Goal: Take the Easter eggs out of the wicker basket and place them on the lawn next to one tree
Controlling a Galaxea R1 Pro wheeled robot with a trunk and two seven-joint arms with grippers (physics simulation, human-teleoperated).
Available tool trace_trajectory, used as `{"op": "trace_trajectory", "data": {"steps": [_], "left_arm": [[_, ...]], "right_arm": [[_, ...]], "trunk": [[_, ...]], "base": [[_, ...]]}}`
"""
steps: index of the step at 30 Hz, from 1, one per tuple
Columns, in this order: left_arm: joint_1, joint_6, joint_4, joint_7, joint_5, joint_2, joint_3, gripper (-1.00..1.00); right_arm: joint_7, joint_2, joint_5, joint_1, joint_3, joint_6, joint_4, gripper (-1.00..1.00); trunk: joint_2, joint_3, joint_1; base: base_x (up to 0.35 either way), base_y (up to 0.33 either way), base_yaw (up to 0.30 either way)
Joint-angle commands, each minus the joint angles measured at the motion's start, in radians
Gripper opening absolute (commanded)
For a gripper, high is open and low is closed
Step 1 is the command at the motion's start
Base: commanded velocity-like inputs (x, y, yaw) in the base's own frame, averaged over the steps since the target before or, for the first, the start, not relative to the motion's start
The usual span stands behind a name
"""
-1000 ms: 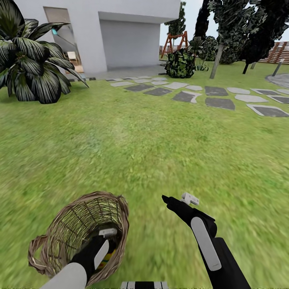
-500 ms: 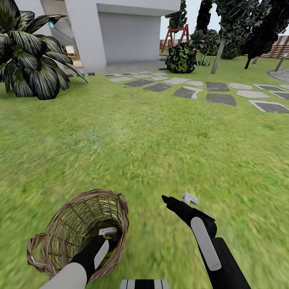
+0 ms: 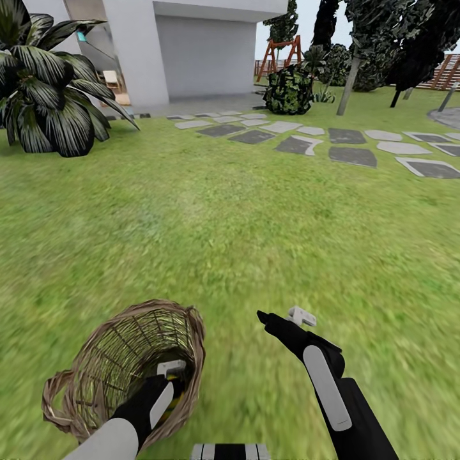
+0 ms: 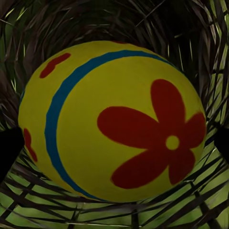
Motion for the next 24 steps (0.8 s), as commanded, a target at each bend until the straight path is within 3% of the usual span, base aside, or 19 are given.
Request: {"op": "trace_trajectory", "data": {"steps": [1, 17, 22, 24], "left_arm": [[0.0, 0.0, -0.002, 0.005, 0.009, -0.001, 0.003, 1.0], [0.0, -0.04, -0.002, 0.004, 0.009, -0.001, 0.002, 1.0], [0.0, -0.043, -0.002, 0.004, 0.009, -0.001, -0.002, 1.0], [0.0, -0.045, -0.001, 0.004, 0.009, -0.001, -0.031, 1.0]], "right_arm": [[-0.01, 0.0, -0.011, -0.001, 0.001, 0.001, -0.001, 1.0], [-0.01, 0.001, -0.011, 0.0, 0.001, 0.001, -0.001, 1.0], [-0.01, 0.001, -0.011, 0.0, 0.001, 0.001, -0.001, 1.0], [-0.01, 0.001, -0.011, 0.0, 0.001, 0.001, -0.001, 1.0]], "trunk": [[-0.001, -0.005, 0.0], [-0.001, -0.005, 0.0], [-0.002, -0.024, 0.002], [-0.002, -0.032, 0.003]], "base": [[0.0, 0.0, 0.0], [0.0, 0.0, 0.0], [0.0, 0.0, 0.0], [0.0, 0.0, 0.0]]}}
